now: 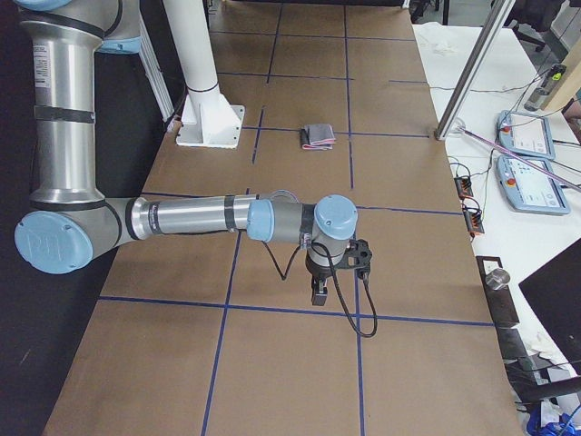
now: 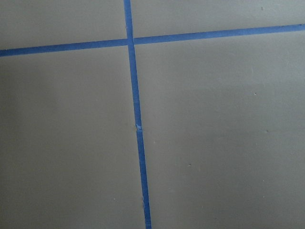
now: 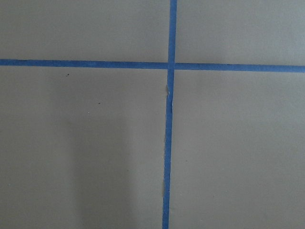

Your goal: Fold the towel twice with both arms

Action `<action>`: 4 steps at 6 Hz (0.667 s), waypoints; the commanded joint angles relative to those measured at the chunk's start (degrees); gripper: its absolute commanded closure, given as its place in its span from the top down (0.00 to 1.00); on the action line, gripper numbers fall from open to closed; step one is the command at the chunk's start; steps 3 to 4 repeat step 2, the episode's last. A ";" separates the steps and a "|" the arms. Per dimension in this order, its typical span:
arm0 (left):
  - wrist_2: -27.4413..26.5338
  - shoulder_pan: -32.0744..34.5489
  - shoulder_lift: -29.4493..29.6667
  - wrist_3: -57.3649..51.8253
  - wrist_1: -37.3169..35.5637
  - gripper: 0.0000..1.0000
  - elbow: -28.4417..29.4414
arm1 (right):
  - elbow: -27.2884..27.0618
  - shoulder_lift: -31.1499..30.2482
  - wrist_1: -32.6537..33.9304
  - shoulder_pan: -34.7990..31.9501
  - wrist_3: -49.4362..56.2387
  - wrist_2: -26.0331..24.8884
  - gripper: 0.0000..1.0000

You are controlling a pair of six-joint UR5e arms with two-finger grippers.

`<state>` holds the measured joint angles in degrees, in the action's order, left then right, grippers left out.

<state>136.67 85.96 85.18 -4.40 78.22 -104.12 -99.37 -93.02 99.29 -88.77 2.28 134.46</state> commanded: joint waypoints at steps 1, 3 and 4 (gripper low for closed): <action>-0.09 0.00 0.08 0.00 0.00 1.00 -0.30 | -0.04 -0.05 -0.06 0.00 0.00 -0.07 1.00; -0.26 0.00 -0.01 0.00 0.00 1.00 -0.30 | -0.04 -0.05 -0.15 0.00 0.00 -0.07 1.00; -0.26 0.00 -0.01 0.00 0.00 1.00 -0.30 | -0.04 -0.05 -0.15 0.00 0.00 -0.07 1.00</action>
